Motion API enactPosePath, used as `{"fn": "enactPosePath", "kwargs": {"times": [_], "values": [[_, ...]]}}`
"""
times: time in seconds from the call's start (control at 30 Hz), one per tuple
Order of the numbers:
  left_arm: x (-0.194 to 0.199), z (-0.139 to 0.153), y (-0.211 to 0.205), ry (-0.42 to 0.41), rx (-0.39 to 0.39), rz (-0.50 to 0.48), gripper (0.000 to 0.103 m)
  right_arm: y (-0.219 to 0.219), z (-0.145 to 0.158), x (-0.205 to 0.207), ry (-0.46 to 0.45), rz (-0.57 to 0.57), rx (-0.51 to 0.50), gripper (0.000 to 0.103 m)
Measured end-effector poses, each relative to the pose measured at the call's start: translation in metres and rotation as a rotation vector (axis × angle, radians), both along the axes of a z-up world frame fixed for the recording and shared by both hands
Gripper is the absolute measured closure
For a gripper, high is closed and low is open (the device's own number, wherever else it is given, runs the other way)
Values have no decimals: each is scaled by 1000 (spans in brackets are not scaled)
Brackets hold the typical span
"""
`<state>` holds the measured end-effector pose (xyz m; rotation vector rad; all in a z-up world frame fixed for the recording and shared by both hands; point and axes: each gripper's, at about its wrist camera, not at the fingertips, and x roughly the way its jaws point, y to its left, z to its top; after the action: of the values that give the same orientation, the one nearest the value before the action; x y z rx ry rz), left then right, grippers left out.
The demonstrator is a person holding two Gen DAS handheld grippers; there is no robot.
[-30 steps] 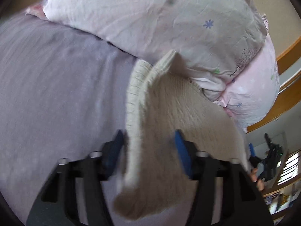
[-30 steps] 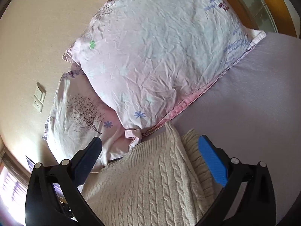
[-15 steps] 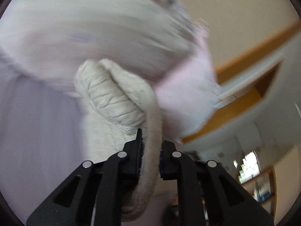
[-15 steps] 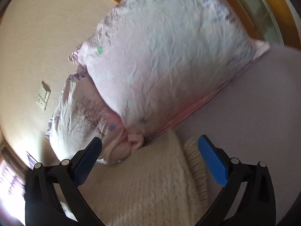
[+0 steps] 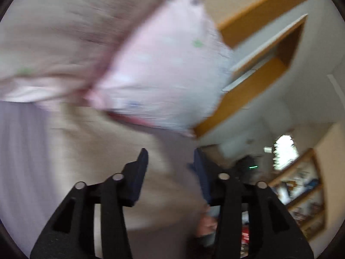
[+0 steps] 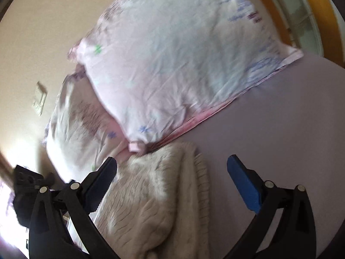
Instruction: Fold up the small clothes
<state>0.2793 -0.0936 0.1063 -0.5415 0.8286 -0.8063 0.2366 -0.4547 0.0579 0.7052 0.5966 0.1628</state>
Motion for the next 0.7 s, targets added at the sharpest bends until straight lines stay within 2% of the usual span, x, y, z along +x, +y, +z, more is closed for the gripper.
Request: {"fn": "enactPosePath", "kwargs": {"times": [0.07, 0.13, 0.17, 0.2, 0.27, 0.3, 0.37, 0.4, 0.47, 0.53, 0.57, 0.6, 0.63, 0.7], "values": [[-3, -15, 21, 40, 78, 49, 54, 8, -2, 7, 47, 18, -40, 1], [-10, -31, 39, 94, 135, 82, 52, 15, -15, 19, 142, 41, -61, 1], [-11, -39, 49, 127, 146, 88, 52, 16, -20, 23, 176, 56, -54, 6], [-13, -48, 52, 163, 146, 82, 52, 16, -21, 23, 180, 46, -44, 19], [-17, -56, 53, 182, 125, 63, 52, 15, -12, 12, 121, 43, -45, 20], [-23, -55, 55, 164, 109, 51, 52, 15, -3, 3, 66, 55, -46, 20], [-34, -49, 52, 96, 107, 41, 52, 18, 6, -7, 46, 87, -68, 21], [-45, -38, 51, 15, 114, 26, 51, 22, 9, -8, 49, 112, -83, 23], [-65, -23, 39, -122, 155, -21, 43, 31, 6, 1, 100, 150, -125, 28], [-77, -16, 18, -198, 221, -74, 41, 44, -2, 19, 179, 169, -197, 37], [-82, -17, 5, -219, 251, -110, 41, 49, -4, 25, 200, 176, -225, 47], [-83, -21, -4, -216, 267, -135, 41, 56, -8, 32, 228, 184, -257, 74], [-80, -25, -12, -204, 282, -149, 41, 64, -13, 40, 255, 197, -305, 80], [-74, -36, -22, -167, 315, -174, 42, 67, -12, 41, 219, 177, -366, 89]]}}
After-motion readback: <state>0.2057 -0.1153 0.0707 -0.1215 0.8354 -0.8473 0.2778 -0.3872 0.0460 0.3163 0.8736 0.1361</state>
